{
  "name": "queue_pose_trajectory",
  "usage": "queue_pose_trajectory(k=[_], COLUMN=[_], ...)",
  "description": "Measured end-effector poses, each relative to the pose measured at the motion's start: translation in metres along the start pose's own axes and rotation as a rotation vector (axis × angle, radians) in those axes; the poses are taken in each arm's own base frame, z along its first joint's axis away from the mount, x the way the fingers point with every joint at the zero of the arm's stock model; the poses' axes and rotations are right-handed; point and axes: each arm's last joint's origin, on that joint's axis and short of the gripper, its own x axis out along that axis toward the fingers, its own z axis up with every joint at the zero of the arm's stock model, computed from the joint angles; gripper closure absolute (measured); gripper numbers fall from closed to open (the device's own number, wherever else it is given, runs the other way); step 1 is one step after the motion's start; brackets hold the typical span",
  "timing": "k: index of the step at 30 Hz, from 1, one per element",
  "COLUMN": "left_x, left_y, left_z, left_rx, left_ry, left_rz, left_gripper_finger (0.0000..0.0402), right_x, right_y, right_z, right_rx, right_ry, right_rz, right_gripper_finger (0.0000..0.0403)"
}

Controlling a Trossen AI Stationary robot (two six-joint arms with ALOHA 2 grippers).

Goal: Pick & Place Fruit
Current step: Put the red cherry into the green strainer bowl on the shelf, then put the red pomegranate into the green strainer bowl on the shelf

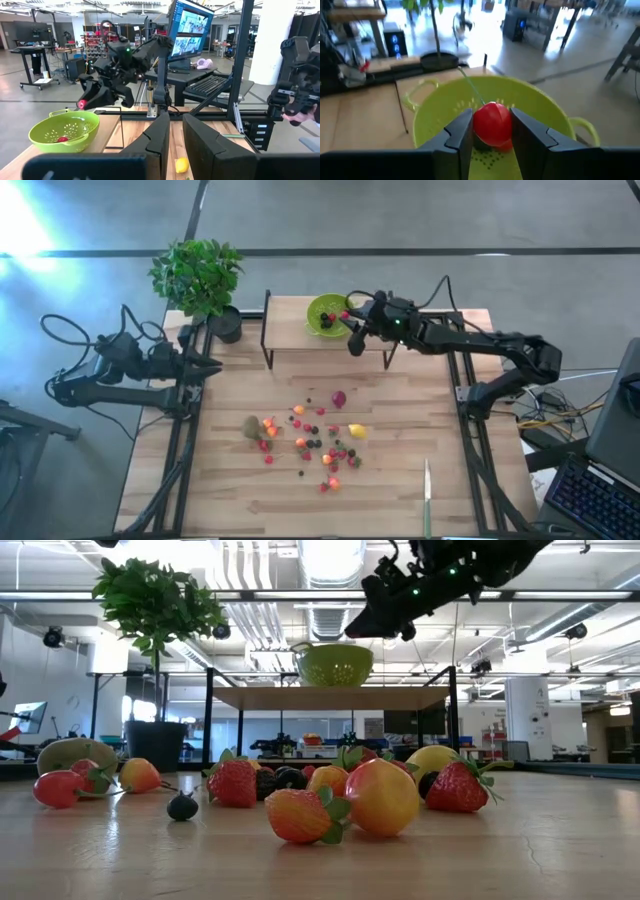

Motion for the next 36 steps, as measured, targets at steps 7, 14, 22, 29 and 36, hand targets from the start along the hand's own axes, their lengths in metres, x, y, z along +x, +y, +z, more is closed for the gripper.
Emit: queue_pose_trajectory(k=[7,14,22,29,36], left_x=[0.000,0.000,0.000,0.000,0.000], left_y=[0.000,0.000,0.000,0.000,0.000], left_z=[0.000,0.000,0.000,0.000,0.000], left_rx=[0.000,0.000,0.000,0.000,0.000], left_ry=[0.000,0.000,0.000,0.000,0.000], left_rz=[0.000,-0.001,-0.001,-0.001,0.000], left_gripper_finger=[0.0339,0.0339,0.0339,0.0339,0.0339], right_x=[0.013,0.021,0.023,0.023,0.023], right_y=[0.000,0.001,0.000,0.000,0.000], right_z=[0.012,0.026,0.030,0.031,0.030], right_rx=[-0.009,-0.016,-0.017,-0.012,-0.013], right_ry=[0.176,0.300,0.343,0.342,0.343], right_rz=[-0.008,-0.008,-0.009,-0.011,-0.010], right_gripper_finger=[0.0298,0.0286,0.0299,0.0260,0.0230])
